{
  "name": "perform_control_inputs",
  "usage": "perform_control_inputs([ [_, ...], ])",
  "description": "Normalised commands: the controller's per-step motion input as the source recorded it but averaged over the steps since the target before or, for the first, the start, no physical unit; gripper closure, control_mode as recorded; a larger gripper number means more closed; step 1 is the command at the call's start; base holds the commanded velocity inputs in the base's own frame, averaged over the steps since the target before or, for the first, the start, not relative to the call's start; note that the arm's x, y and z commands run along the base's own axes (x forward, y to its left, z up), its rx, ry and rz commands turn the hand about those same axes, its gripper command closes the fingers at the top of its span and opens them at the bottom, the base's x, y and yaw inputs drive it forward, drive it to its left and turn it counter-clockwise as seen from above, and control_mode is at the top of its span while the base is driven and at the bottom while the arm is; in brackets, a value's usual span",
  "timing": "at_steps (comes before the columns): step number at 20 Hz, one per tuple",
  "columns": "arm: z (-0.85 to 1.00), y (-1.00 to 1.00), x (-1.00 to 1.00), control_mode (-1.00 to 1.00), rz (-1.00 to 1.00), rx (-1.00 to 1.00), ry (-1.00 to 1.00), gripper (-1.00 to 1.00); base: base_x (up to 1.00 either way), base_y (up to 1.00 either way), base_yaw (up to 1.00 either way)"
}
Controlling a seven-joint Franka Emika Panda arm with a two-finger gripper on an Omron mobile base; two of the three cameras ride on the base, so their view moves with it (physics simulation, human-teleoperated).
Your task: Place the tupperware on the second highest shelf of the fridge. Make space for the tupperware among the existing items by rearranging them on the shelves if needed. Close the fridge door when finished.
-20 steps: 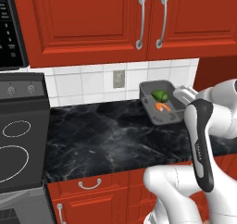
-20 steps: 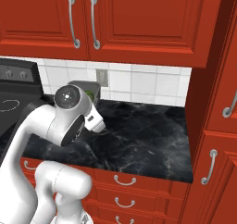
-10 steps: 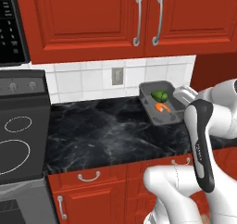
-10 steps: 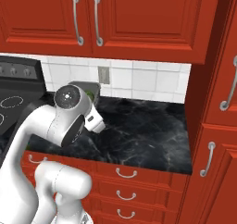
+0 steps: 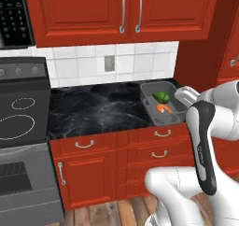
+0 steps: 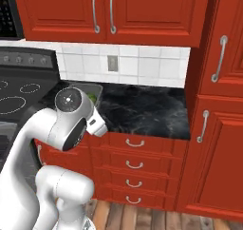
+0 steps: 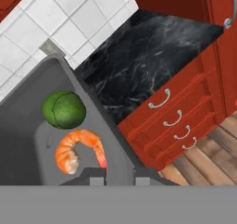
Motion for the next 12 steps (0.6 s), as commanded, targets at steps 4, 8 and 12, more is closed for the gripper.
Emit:
perform_control_inputs([
  [4, 0.00, 0.00, 0.00, 1.00, 0.00, 0.00, 0.00, 1.00, -0.59, 0.00, -0.34],
  [8, 0.00, 0.00, 0.00, 1.00, 0.00, 0.00, 0.00, 1.00, -0.43, 0.00, -0.56],
  [12, 0.00, 0.00, 0.00, 1.00, 0.00, 0.00, 0.00, 1.00, -0.22, -0.18, -0.68],
])
